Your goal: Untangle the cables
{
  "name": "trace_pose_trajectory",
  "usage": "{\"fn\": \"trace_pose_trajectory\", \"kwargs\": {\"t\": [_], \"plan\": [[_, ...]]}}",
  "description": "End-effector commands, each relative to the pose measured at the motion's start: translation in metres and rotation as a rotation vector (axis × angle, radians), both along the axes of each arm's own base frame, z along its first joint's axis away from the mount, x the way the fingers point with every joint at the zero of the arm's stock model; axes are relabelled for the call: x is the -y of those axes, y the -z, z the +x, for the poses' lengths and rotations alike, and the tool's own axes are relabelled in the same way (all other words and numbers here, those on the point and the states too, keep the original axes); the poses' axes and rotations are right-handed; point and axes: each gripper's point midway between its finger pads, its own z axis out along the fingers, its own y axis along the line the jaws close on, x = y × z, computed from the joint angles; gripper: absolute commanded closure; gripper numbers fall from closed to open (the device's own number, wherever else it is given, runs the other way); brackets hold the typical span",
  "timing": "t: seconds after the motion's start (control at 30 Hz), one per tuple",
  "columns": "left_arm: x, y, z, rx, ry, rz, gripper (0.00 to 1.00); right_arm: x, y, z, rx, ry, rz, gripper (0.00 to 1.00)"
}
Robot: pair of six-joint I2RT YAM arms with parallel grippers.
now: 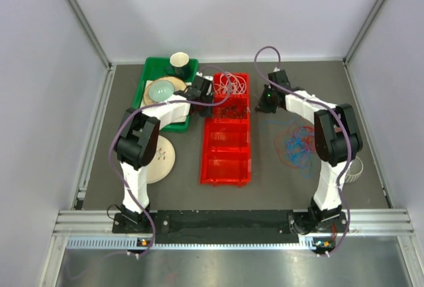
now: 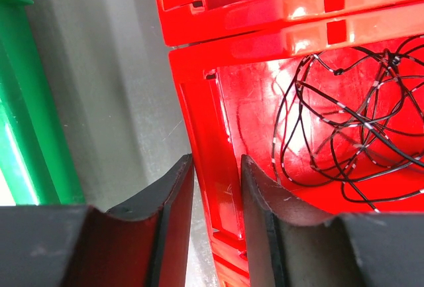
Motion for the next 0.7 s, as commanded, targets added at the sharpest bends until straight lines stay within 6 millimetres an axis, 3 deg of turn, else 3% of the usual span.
{"fn": "trace_pose_trajectory", "kwargs": {"t": [0.0, 0.2, 0.4, 0.43, 0.5, 0.67], "plan": [[0.010, -0.028, 0.010, 0.063, 0.029, -0.034, 0.64, -0.002, -0.055, 0.011, 0.154, 0.010, 0.007, 1.00], [0.009, -0.022, 0.009, 0.049, 0.017, -0.031, 0.66, -0.014, -0.094, -0.002, 0.268, -0.025, -0.061, 1.00], [0.009, -0.033, 0.010, 0.057, 0.002, -0.050, 0.71, -0.054, -0.110, -0.008, 0.274, -0.113, -0.127, 1.00], [0.009, -0.038, 0.008, 0.055, -0.001, -0.051, 0.71, -0.059, -0.092, -0.008, 0.232, -0.130, -0.162, 1.00], [0.009, -0.049, 0.009, 0.067, -0.007, -0.062, 0.70, -0.074, -0.089, -0.008, 0.213, -0.148, -0.189, 1.00], [0.004, -0.076, 0.006, 0.092, -0.033, -0.094, 0.69, -0.087, -0.055, -0.002, 0.148, -0.143, -0.230, 1.00]]}}
